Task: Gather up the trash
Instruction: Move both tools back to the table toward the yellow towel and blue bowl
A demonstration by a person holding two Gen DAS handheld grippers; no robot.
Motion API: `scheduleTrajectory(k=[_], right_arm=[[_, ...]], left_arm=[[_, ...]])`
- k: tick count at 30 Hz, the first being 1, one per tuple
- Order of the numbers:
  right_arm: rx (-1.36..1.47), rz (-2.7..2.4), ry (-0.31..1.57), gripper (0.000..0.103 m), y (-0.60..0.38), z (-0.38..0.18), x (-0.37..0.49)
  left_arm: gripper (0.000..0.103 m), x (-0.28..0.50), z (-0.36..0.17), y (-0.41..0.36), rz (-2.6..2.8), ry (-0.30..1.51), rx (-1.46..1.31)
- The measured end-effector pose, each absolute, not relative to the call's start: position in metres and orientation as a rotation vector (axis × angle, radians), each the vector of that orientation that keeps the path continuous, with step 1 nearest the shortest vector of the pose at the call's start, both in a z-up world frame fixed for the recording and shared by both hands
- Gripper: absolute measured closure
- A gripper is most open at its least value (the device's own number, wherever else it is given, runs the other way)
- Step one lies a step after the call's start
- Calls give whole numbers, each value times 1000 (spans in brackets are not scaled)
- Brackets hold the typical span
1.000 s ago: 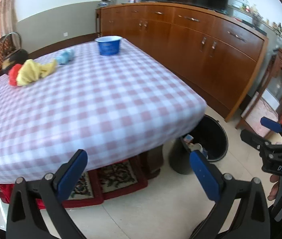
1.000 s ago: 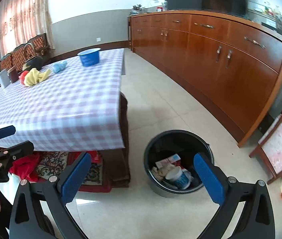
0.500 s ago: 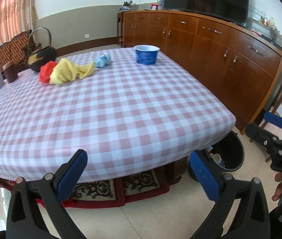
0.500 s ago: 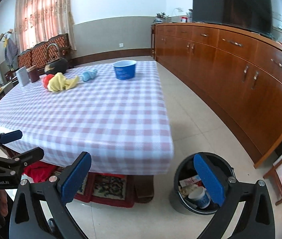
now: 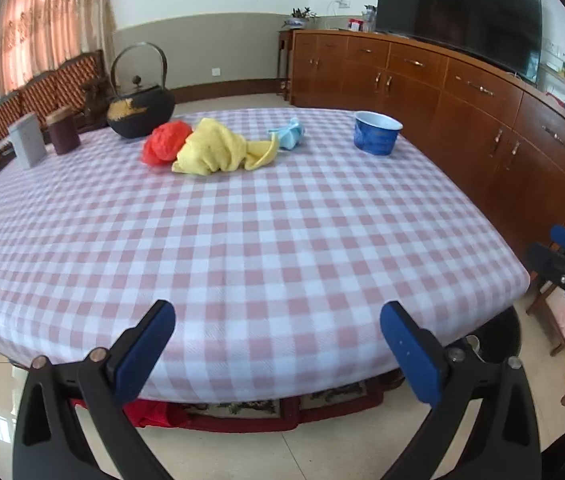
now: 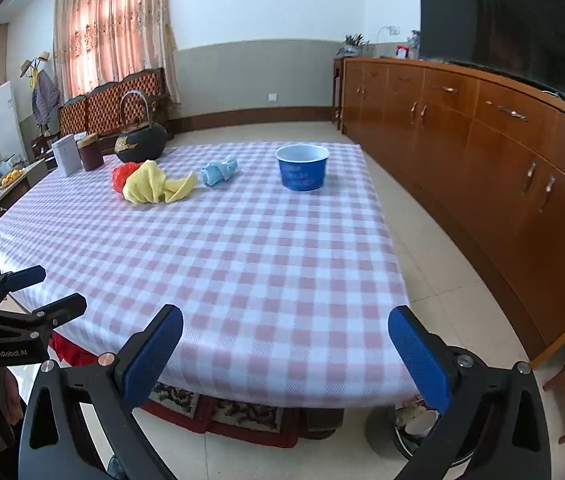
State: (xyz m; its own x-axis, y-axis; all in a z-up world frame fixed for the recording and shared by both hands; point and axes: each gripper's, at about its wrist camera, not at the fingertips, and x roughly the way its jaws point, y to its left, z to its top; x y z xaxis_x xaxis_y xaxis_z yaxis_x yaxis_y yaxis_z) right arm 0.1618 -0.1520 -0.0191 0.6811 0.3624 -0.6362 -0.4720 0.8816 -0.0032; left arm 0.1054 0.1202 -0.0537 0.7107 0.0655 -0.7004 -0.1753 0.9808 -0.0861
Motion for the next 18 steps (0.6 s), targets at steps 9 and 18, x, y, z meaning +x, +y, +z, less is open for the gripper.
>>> scheduleTrajectory(k=[9, 18], right_arm=[[-180, 437, 738, 0, -123, -19, 218], [-185, 426, 795, 0, -94, -30, 300]], left_arm=[[5, 146, -49, 161, 166, 752, -138], [14, 219, -61, 187, 123, 812, -142]])
